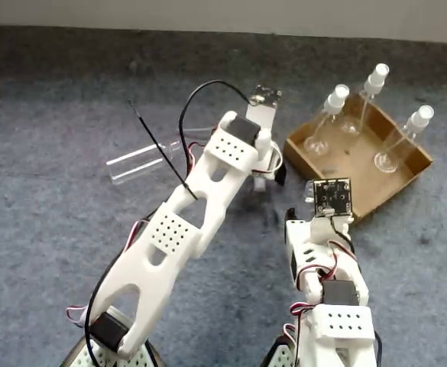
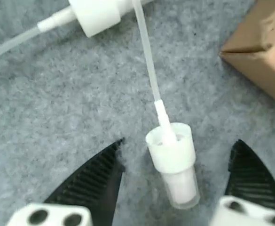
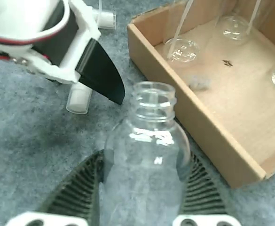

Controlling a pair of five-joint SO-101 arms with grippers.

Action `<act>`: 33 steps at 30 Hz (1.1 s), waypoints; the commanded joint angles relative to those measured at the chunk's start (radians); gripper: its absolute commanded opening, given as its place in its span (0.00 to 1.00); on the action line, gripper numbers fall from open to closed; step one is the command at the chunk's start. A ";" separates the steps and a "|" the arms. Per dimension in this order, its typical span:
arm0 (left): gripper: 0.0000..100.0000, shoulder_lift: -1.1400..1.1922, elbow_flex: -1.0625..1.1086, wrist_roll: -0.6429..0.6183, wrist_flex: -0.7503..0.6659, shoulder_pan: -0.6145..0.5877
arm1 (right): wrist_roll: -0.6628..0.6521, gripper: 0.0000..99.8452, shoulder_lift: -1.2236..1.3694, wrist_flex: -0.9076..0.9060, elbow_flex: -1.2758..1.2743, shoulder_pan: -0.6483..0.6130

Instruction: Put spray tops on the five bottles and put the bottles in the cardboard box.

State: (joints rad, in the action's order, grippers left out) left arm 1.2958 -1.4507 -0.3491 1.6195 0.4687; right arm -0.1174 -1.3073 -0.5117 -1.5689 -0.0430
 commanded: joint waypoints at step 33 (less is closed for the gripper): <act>0.00 -0.166 -0.205 0.284 0.135 -0.028 | -0.002 0.08 -0.015 0.028 0.007 0.008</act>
State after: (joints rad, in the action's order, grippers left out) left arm 1.2329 -1.6364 -0.0744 1.7453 0.4580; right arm -0.1174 -1.3073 -0.5117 -1.5689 -0.0430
